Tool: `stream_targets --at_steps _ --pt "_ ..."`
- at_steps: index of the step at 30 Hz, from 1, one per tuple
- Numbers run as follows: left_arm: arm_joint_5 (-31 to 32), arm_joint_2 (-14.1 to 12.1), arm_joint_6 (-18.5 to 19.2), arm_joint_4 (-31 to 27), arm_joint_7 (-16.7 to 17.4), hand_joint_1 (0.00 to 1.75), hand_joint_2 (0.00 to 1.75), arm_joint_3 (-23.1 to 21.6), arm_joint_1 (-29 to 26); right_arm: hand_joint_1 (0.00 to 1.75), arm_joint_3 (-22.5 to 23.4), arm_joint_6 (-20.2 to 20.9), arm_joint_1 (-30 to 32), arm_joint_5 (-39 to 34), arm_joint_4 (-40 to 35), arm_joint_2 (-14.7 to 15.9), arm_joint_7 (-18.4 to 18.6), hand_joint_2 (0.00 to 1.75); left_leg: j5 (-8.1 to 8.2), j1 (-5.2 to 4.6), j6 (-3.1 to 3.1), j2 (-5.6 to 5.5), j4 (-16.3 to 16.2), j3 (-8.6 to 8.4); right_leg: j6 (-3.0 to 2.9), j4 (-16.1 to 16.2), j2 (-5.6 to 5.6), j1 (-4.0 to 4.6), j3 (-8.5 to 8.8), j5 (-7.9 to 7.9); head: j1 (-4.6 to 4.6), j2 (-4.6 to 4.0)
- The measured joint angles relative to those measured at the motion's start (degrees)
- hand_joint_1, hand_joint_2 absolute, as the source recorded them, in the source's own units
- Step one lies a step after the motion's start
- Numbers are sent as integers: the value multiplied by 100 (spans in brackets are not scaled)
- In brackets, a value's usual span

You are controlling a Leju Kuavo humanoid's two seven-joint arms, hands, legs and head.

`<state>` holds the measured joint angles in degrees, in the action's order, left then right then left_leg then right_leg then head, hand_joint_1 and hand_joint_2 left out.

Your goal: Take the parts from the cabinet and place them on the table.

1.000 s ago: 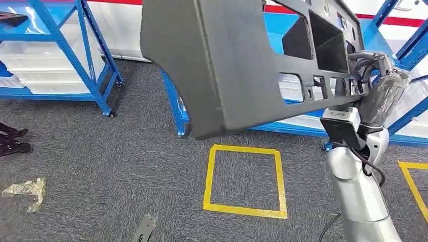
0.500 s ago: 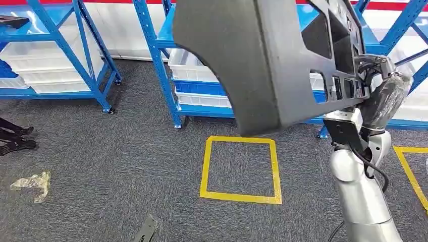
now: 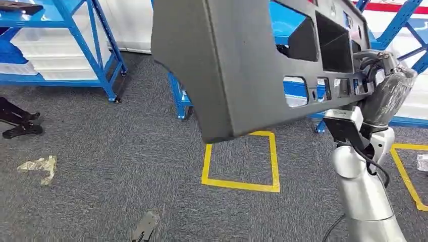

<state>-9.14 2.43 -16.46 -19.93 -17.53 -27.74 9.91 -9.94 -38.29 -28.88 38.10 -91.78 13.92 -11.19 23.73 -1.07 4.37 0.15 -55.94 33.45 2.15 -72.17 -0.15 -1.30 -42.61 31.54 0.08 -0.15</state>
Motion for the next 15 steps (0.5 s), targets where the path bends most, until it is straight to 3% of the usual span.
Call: stream_targets --at_steps 1,2,3,4,5,6,7,8,10,11,13,15 --pt "0 9 9 0 0 0 175 0 -5 175 0 -5 11 2 2 2 -2 175 -81 10 -19 7 -3 113 70 -318 0 -10 -21 8 5 0" --pt "0 13 15 0 0 0 175 0 -8 175 0 -7 21 2 9 5 -2 175 -163 22 -41 15 -6 221 166 -424 -1 -24 45 -117 -2 0" --pt "0 13 15 0 0 0 175 0 -9 175 0 -7 26 2 15 4 -2 175 -246 47 -73 28 -19 340 282 -314 -1 -45 221 -323 3 0" --pt "0 13 15 0 -2 0 175 0 -8 175 -2 -7 27 2 15 4 -2 175 -322 82 -121 32 -53 475 389 33 -2 -73 533 -493 -2 0" --pt "0 11 15 0 -2 0 175 0 -7 175 -5 -7 26 9 15 5 -2 175 -385 106 -171 32 -116 585 428 528 -4 -110 926 -492 5 0" --pt "0 -11 15 -2 -2 0 175 0 -7 175 -7 -9 12 11 18 2 -2 175 -417 67 -218 30 -188 679 427 1074 2 -118 1323 -188 24 0" --pt "0 2 17 -7 -13 0 175 -2 -11 175 -20 -11 7 18 13 0 -9 175 -455 70 -252 34 -246 719 287 1395 36 -50 1499 -2 33 0" --pt "0 -2 13 -7 -22 0 175 0 -13 175 -24 -20 10 20 24 -4 -9 175 -519 53 -277 29 -233 728 241 1348 16 -54 1423 10 18 0" --pt "0 -22 13 -4 -24 0 175 0 -33 175 -35 -20 18 15 31 -4 -9 175 -641 76 -305 22 -211 758 116 1293 6 -63 1304 -64 2 0" --pt "0 -26 13 -4 -24 0 175 0 -42 175 -37 -20 7 13 37 -4 -9 175 -599 111 -332 32 -233 804 21 1289 -3 -99 1263 -131 7 0" --pt "0 -24 15 -4 -24 0 175 -2 -63 175 -46 -20 -14 15 39 -6 -9 175 170 122 -392 19 -733 944 -102 1284 -7 -68 1138 -282 -4 0" --pt "0 -20 15 -4 -28 0 175 -2 -61 175 -46 -20 -16 13 39 -6 -9 175 795 134 -426 11 -1663 1115 -124 1278 -8 -37 960 -432 -17 0"
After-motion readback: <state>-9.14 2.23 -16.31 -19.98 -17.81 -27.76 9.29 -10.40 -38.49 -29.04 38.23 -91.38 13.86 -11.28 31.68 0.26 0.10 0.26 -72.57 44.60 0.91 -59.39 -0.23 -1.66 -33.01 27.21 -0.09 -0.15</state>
